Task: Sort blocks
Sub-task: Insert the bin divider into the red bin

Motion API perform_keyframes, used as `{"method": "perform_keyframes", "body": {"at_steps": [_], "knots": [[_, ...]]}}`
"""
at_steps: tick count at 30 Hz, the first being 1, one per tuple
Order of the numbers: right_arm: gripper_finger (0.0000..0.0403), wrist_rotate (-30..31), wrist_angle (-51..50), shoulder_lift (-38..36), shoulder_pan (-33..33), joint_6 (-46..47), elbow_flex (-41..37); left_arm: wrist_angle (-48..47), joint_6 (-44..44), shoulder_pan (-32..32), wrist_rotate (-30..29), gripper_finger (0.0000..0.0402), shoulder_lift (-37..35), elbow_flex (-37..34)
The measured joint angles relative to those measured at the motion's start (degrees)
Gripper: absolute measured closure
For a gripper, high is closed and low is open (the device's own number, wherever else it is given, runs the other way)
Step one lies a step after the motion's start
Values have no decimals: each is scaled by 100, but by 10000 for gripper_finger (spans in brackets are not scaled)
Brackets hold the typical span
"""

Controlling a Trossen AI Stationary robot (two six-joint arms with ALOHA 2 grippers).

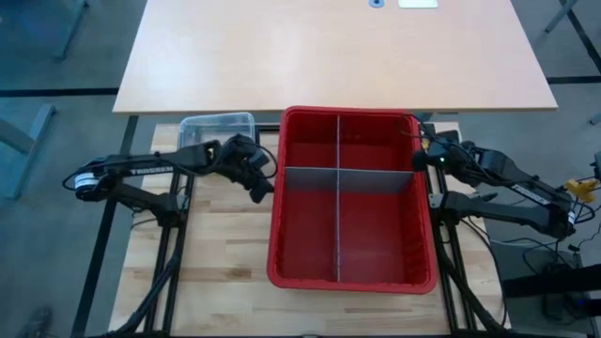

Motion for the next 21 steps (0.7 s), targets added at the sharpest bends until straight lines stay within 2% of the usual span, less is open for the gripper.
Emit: {"method": "perform_keyframes", "body": {"at_steps": [6,10,21], "knots": [[403,27,363,180,-2,-170,0,499,-71,-31,72,401,269,-7],[403,41,677,372,-5,-300,-4,870,-80,-36,341,401,431,4],[403,-48,947,595,1,-549,-15,1217,-23,-40,414,401,581,131]]}}
